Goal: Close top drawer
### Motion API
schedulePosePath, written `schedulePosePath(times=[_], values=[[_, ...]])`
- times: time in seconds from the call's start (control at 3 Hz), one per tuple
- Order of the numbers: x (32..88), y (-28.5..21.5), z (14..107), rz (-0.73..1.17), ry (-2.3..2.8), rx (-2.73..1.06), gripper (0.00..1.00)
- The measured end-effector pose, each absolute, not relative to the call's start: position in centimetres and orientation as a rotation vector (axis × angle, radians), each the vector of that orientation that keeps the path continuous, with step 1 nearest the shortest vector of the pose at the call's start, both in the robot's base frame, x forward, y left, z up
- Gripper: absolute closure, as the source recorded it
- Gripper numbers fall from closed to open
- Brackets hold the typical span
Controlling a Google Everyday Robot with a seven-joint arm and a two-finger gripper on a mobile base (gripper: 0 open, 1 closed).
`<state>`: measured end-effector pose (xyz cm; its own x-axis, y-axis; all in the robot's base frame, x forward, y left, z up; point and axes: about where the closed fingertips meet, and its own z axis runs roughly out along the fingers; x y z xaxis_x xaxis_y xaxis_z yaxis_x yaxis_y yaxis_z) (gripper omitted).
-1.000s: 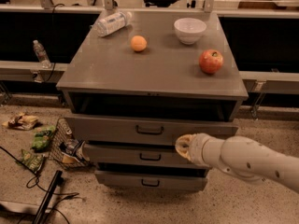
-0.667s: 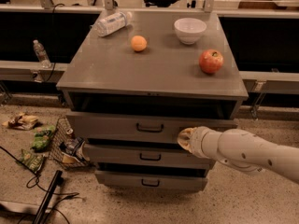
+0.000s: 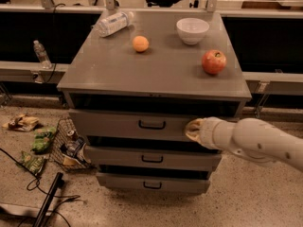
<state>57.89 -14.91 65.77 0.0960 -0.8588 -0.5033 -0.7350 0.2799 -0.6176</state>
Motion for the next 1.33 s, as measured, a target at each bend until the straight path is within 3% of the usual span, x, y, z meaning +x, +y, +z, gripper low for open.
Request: schedulePosePath(times=[1.0,1.33], values=[[49.8,-29.0,81.2,0.081,1.628,-1.134,1.0],[47.1,-30.6,87.0,0.194,1.447,-1.028,1.0]])
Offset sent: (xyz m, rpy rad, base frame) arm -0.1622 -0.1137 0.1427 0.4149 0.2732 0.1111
